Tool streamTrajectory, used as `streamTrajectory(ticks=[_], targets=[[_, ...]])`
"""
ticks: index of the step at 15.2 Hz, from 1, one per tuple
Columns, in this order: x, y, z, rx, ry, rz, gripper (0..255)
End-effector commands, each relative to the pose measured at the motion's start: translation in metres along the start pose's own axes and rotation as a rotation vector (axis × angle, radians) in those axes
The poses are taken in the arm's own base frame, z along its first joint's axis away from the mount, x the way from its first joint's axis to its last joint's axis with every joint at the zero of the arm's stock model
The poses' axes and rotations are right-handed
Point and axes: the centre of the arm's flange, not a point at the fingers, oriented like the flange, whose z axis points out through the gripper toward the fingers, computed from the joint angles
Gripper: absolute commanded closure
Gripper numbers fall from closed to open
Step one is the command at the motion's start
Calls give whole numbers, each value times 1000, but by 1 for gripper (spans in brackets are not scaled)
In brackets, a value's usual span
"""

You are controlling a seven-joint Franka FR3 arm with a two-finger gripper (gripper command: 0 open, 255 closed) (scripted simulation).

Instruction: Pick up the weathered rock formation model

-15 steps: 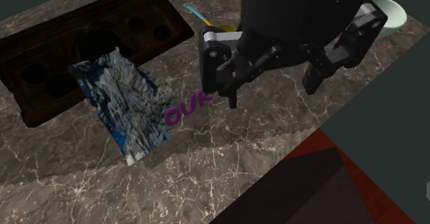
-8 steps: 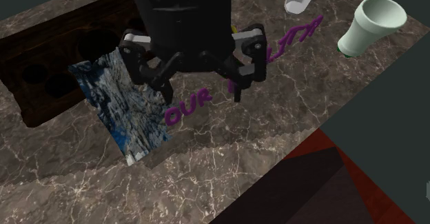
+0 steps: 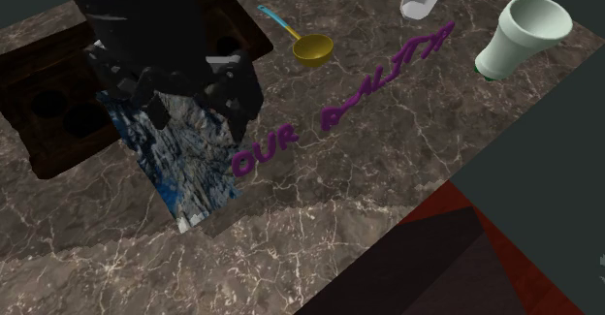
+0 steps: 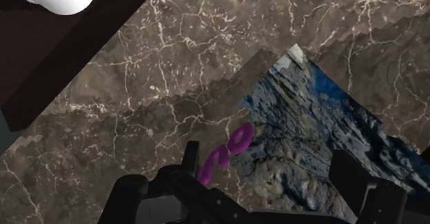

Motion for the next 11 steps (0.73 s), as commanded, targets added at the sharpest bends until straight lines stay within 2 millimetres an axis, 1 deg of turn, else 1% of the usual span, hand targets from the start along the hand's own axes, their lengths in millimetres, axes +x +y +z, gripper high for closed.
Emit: streamTrajectory(ticks=[1,6,11], targets=[[8,-24,6,13,-17,51,0],[33,-80,21,41,-57,167,0],[64,-134,35,70,-97,283,0]])
